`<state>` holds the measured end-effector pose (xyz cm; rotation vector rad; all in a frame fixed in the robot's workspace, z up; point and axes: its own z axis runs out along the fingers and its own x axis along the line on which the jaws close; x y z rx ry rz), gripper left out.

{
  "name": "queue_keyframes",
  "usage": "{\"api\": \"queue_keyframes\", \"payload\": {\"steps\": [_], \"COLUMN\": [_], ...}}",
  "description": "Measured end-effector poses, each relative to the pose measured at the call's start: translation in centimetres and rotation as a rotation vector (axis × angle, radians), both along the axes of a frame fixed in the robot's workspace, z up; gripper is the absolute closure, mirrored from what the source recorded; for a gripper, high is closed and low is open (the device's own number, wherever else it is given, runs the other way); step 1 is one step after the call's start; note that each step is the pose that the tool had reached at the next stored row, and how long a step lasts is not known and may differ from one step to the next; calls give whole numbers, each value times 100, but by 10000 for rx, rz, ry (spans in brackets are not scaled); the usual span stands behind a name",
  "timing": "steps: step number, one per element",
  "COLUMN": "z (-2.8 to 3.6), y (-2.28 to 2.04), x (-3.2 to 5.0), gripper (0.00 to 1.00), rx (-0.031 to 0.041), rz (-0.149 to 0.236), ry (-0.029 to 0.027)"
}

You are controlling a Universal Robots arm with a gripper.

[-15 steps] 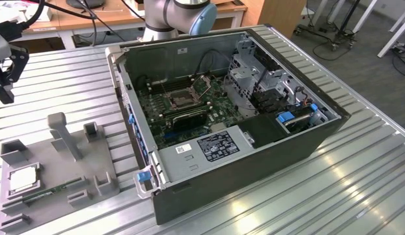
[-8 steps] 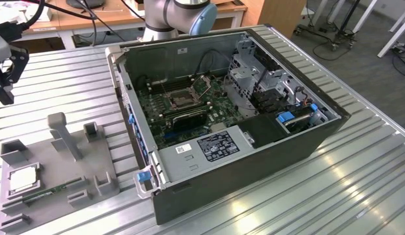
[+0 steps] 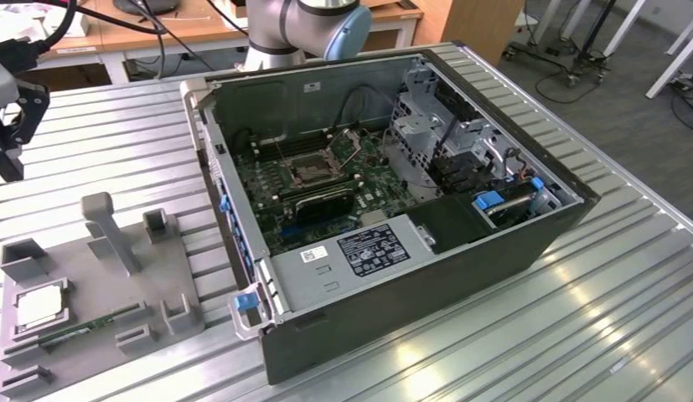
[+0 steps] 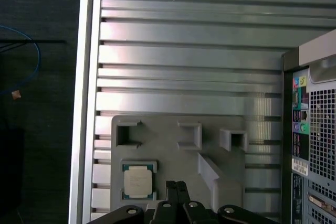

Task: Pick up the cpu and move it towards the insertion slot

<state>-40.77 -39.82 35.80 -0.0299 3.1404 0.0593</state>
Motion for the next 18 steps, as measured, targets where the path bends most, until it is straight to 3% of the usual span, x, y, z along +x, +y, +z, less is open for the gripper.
{"api": "queue_keyframes", "payload": {"steps": [18], "z": [-53], "y": [-3], "x": [0], "gripper": [89], "rx": [-1], "rz": [1], "ry": [1]}}
